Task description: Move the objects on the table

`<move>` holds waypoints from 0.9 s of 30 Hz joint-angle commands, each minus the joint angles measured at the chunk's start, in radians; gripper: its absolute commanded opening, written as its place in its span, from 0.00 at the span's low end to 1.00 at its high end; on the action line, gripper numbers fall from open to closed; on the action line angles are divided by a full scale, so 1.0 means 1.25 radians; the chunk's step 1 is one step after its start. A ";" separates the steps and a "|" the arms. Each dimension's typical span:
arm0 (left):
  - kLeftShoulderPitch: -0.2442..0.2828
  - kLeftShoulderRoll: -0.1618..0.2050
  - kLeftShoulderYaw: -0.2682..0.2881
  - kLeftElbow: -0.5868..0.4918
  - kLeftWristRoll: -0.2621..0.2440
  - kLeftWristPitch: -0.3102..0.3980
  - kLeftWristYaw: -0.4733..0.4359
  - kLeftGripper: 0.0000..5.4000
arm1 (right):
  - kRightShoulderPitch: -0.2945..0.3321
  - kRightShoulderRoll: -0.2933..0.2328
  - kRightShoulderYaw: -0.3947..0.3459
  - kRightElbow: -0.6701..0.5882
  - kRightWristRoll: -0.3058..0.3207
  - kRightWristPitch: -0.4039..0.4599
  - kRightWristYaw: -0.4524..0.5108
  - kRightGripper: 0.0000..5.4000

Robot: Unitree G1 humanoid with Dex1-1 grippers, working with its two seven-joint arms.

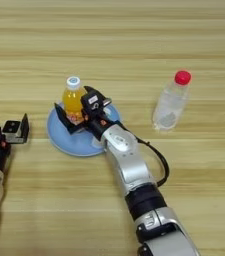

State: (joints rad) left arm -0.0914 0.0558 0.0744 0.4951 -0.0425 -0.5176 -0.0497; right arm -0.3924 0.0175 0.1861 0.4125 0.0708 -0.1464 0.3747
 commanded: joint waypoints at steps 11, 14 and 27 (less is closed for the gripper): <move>0.006 0.002 0.000 -0.004 0.010 0.005 0.007 1.00 | -0.041 0.016 -0.009 0.060 -0.017 -0.033 -0.014 1.00; 0.006 0.002 -0.001 -0.005 0.010 0.005 0.007 1.00 | -0.045 0.019 -0.010 0.067 -0.014 -0.030 -0.014 0.94; 0.006 0.001 -0.001 -0.006 0.012 0.005 0.011 1.00 | -0.050 0.033 -0.021 0.088 -0.014 -0.023 -0.014 0.68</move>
State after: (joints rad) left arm -0.0912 0.0557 0.0739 0.4932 -0.0422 -0.5176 -0.0435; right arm -0.4348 0.0483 0.1630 0.5111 0.0539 -0.1838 0.3561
